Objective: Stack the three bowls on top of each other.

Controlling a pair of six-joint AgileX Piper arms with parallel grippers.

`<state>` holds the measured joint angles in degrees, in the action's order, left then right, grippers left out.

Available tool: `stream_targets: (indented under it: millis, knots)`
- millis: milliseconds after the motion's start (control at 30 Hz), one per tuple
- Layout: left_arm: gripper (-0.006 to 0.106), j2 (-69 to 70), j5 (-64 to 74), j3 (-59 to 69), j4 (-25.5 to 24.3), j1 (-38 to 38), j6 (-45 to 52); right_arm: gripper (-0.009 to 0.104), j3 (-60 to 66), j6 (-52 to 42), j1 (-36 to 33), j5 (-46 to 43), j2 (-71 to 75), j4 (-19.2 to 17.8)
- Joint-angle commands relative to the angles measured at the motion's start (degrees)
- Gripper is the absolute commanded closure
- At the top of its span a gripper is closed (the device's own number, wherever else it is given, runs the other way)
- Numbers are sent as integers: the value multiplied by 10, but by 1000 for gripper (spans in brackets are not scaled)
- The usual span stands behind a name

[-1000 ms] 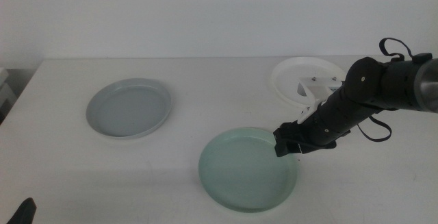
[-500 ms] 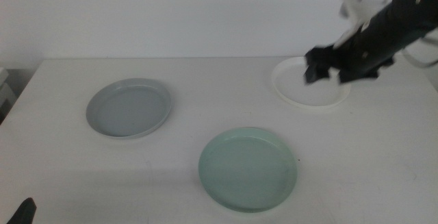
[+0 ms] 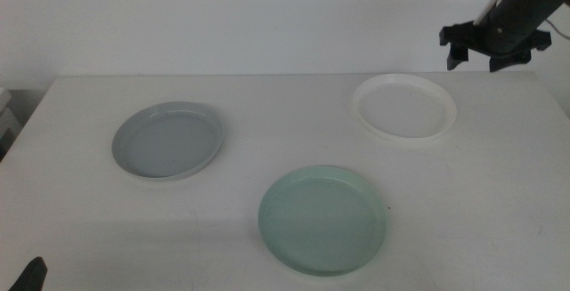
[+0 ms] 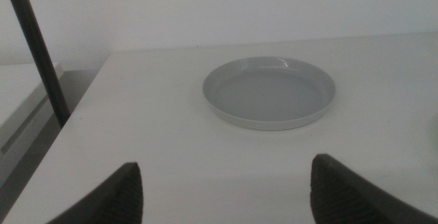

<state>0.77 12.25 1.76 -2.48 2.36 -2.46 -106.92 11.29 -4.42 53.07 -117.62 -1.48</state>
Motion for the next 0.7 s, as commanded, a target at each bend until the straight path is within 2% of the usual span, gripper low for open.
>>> stream_targets:
  millis: [0,267,500,567,667]
  knots:
    - [20,8,-42,-2,2,-1,-5,39,-39,-16,18,-19,-3,10]
    - [20,8,-41,-2,2,-1,-5,39,-111,-46,27,-23,-112,34]
    - [20,8,-41,-2,2,-1,-5,40,-130,-46,27,-49,-163,34]
    - [20,8,-41,-2,2,-1,-5,43,-130,-46,27,-54,-169,34]
    - [20,8,-41,-2,2,-1,-5,54,-130,-46,27,-62,-175,38]
